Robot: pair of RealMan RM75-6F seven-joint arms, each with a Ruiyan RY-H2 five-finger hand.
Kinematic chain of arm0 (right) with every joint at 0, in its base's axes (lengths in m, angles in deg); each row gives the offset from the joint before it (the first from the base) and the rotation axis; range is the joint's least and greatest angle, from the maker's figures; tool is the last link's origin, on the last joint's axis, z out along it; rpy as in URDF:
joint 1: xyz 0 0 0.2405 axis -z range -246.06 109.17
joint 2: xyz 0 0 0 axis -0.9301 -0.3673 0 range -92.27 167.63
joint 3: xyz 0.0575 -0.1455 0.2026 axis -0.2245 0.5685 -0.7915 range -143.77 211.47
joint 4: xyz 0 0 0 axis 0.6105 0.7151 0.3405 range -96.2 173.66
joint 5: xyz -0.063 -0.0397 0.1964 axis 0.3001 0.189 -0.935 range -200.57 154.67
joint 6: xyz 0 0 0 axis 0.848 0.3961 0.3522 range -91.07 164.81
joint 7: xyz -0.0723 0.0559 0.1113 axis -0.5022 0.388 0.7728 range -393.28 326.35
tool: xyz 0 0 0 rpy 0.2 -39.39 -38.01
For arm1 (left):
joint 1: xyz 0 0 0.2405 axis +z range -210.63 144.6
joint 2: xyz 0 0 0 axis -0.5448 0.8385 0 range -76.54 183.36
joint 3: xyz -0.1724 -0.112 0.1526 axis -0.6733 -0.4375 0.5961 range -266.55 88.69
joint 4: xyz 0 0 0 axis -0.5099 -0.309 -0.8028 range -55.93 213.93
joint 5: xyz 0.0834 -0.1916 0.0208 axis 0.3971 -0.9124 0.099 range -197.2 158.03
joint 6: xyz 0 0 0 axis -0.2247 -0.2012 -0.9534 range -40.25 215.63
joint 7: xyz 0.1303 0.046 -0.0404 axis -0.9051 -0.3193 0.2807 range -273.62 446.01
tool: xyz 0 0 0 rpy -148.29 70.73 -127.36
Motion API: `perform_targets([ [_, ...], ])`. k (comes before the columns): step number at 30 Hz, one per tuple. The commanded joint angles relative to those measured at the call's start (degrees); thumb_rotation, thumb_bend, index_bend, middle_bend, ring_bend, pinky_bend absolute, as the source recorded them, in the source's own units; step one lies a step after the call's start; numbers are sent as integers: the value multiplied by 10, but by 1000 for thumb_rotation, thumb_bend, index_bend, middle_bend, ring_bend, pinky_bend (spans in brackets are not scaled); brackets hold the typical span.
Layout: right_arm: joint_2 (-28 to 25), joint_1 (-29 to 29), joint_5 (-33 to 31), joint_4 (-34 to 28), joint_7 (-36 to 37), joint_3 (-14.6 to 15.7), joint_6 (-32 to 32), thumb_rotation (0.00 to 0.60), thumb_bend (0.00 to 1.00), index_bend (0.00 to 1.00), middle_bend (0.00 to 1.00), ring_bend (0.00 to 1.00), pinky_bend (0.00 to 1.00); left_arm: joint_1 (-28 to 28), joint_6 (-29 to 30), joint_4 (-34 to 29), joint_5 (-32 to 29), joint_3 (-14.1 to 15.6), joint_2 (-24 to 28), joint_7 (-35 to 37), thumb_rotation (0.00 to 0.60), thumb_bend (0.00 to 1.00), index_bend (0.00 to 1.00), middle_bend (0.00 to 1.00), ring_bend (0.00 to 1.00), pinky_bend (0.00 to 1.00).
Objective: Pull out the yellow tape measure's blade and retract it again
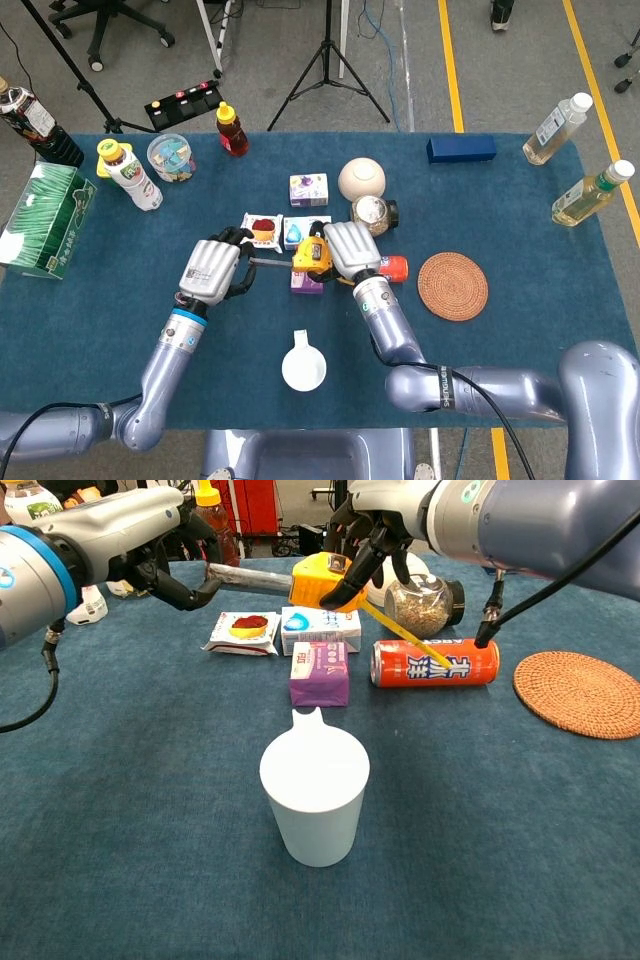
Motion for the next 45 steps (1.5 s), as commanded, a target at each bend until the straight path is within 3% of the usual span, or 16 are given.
perform_targets([
  [1, -1, -1, 3, -2, -3, 3, -1, 510, 245, 533, 516, 574, 661, 6, -5, -8, 11, 9, 17, 7, 560, 508, 548, 279, 215, 421],
  [23, -26, 6, 17, -14, -12, 26, -12, 510, 245, 533, 516, 574, 661, 64, 3, -22, 125, 60, 134, 96, 563, 501, 548, 279, 215, 420],
  [45, -44, 17, 33, -30, -13, 44, -11, 507, 244, 533, 518, 574, 662, 121, 9, 19, 181, 80, 216, 213, 560, 496, 549, 279, 215, 414],
])
